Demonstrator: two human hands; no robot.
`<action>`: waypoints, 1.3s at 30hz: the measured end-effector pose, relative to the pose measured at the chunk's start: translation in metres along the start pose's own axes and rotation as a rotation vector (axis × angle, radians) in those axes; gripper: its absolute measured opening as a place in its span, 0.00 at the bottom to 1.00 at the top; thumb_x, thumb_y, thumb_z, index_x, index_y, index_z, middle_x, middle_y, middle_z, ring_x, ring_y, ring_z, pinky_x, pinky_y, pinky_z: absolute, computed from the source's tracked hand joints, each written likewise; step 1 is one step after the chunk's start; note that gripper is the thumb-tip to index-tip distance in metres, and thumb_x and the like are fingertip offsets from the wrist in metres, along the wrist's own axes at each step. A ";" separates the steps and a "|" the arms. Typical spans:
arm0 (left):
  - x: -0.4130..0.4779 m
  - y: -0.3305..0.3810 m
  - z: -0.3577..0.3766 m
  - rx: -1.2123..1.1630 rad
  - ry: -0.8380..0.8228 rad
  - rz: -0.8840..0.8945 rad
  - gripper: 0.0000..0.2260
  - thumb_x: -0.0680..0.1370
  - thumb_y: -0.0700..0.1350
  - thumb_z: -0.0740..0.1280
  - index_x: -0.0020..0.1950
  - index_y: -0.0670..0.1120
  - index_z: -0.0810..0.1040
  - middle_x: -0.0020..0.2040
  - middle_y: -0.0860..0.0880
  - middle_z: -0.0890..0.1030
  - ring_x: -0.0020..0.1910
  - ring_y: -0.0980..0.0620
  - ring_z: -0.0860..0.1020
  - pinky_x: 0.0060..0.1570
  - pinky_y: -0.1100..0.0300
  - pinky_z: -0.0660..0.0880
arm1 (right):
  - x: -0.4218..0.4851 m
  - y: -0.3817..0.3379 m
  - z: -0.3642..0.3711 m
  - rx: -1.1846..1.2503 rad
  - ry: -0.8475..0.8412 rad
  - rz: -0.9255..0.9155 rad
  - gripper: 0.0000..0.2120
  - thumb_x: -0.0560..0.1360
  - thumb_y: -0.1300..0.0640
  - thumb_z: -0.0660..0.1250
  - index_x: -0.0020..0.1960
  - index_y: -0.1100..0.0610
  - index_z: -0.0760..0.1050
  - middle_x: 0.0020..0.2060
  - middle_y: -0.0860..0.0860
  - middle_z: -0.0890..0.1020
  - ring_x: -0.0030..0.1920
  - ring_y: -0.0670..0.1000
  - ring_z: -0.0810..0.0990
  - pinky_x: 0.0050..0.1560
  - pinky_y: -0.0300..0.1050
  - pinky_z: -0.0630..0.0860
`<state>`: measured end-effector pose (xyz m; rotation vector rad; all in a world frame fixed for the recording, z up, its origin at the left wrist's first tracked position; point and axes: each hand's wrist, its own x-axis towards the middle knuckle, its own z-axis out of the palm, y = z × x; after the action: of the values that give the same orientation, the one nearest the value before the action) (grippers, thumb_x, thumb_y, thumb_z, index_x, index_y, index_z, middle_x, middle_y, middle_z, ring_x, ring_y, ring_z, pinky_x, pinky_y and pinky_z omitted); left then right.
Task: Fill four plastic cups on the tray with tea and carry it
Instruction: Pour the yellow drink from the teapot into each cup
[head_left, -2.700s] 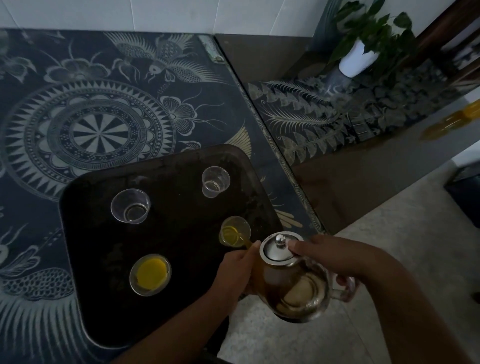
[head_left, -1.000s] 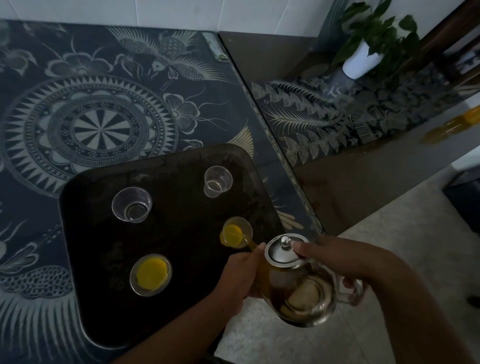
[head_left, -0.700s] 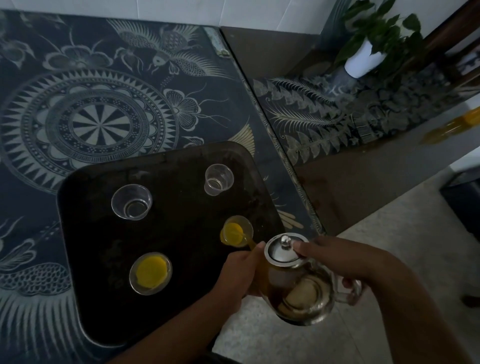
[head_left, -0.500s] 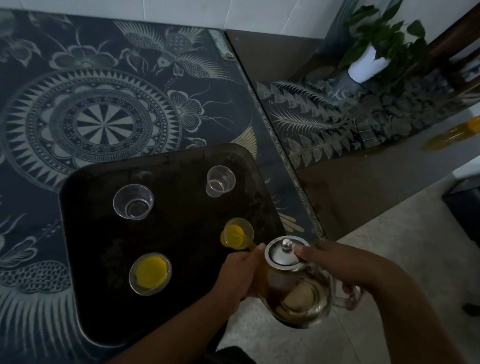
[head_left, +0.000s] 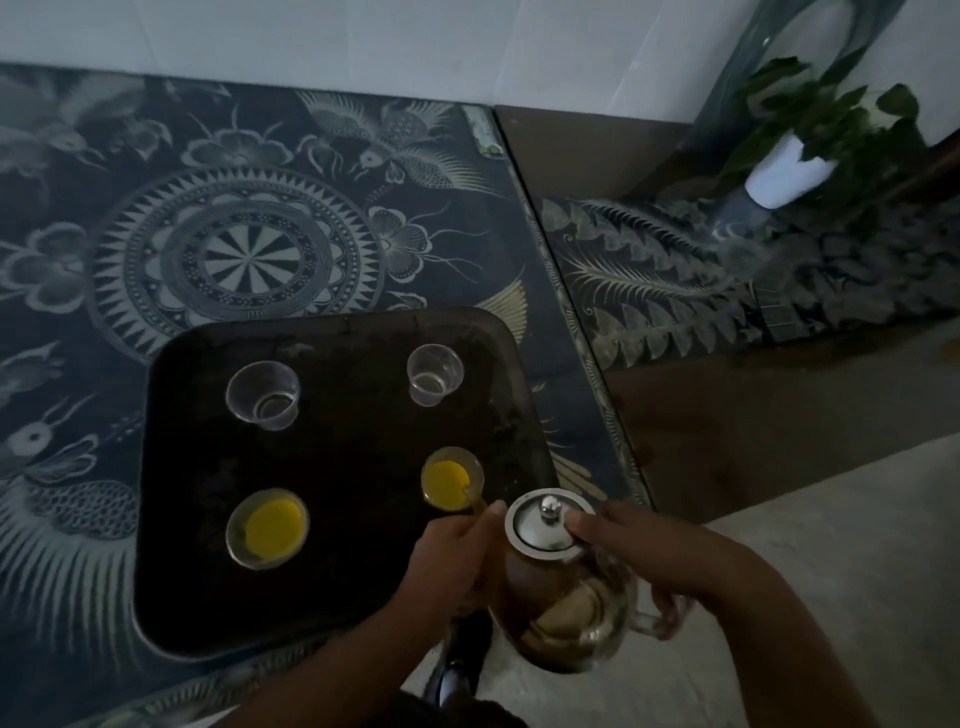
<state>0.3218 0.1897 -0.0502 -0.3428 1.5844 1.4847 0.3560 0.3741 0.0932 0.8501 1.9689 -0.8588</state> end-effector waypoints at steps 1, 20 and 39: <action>-0.002 0.001 0.002 0.009 0.032 0.001 0.20 0.80 0.61 0.68 0.46 0.46 0.88 0.45 0.44 0.88 0.49 0.44 0.87 0.54 0.44 0.84 | 0.003 0.003 -0.004 0.002 -0.023 -0.024 0.23 0.81 0.35 0.57 0.65 0.50 0.73 0.55 0.47 0.80 0.47 0.49 0.82 0.29 0.39 0.75; -0.029 0.033 0.086 0.142 0.353 0.143 0.23 0.79 0.65 0.67 0.47 0.45 0.86 0.43 0.43 0.88 0.45 0.44 0.88 0.52 0.42 0.85 | 0.027 0.070 -0.077 -0.019 -0.163 -0.334 0.40 0.61 0.17 0.60 0.63 0.41 0.76 0.59 0.44 0.83 0.54 0.50 0.85 0.57 0.55 0.82; 0.010 0.107 0.049 0.001 0.288 0.313 0.20 0.80 0.62 0.66 0.49 0.47 0.85 0.46 0.44 0.88 0.47 0.45 0.87 0.48 0.40 0.86 | 0.011 -0.023 -0.114 -0.087 0.045 -0.326 0.34 0.69 0.24 0.56 0.69 0.40 0.69 0.55 0.46 0.82 0.25 0.45 0.76 0.30 0.42 0.74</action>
<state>0.2588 0.2625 0.0184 -0.3300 1.9356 1.7304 0.2869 0.4560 0.1401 0.5093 2.2043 -0.9356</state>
